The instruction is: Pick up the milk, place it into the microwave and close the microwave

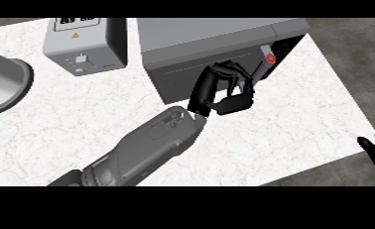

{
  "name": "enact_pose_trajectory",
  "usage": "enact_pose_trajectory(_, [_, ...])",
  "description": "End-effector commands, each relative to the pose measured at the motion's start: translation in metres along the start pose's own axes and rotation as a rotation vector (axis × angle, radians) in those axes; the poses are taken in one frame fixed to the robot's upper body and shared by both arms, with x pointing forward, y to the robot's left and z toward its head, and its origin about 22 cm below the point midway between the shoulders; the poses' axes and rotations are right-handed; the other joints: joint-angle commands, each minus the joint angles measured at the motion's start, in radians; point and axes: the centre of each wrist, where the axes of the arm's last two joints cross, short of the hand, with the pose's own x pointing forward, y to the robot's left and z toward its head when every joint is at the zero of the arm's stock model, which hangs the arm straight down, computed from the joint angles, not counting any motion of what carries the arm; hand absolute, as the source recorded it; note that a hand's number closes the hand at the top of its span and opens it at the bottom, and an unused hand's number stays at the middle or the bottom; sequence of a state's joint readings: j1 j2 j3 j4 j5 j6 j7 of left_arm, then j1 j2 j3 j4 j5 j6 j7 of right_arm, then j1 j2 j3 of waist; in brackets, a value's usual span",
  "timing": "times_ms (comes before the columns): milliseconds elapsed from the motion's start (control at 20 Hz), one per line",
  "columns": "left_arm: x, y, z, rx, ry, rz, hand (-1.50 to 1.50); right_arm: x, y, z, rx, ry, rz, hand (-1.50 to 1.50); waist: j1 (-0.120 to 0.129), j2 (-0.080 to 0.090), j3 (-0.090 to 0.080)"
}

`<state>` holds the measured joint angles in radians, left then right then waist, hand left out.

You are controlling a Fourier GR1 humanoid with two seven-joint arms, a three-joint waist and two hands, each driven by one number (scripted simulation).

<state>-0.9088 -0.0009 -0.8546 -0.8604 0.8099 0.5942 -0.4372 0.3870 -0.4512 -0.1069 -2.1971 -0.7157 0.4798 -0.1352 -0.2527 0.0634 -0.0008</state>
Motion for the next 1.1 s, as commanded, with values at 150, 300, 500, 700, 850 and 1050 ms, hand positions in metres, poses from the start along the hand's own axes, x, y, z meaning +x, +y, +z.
enact_pose_trajectory(150, [-0.001, 0.02, -0.022, 0.127, 0.001, -0.025, 1.5, 0.004, 0.002, -0.005, 0.047, -0.01, -0.028, -1.5, -0.011, 0.02, 0.0])
enact_pose_trajectory(300, [0.0, 0.018, -0.021, 0.138, -0.014, -0.025, 1.5, 0.008, 0.003, -0.008, 0.087, -0.01, -0.037, -1.5, -0.021, 0.02, 0.0])
enact_pose_trajectory(500, [-0.005, 0.019, -0.018, 0.14, -0.03, -0.026, 1.5, 0.009, 0.006, -0.009, 0.105, -0.011, -0.042, -1.5, -0.029, 0.027, -0.001])
enact_pose_trajectory(700, [-0.005, 0.021, -0.02, 0.166, -0.033, -0.022, 1.5, 0.014, 0.008, -0.011, 0.123, -0.005, -0.04, -1.5, -0.029, 0.026, -0.002])
enact_pose_trajectory(850, [-0.006, 0.021, -0.019, 0.177, -0.036, -0.017, 1.5, 0.016, 0.007, -0.012, 0.129, -0.001, -0.034, -1.5, -0.039, 0.032, -0.001])
enact_pose_trajectory(1050, [-0.006, 0.021, -0.019, 0.174, -0.053, -0.014, 1.5, 0.017, 0.008, -0.013, 0.143, 0.004, -0.046, -1.5, -0.034, 0.031, -0.001])
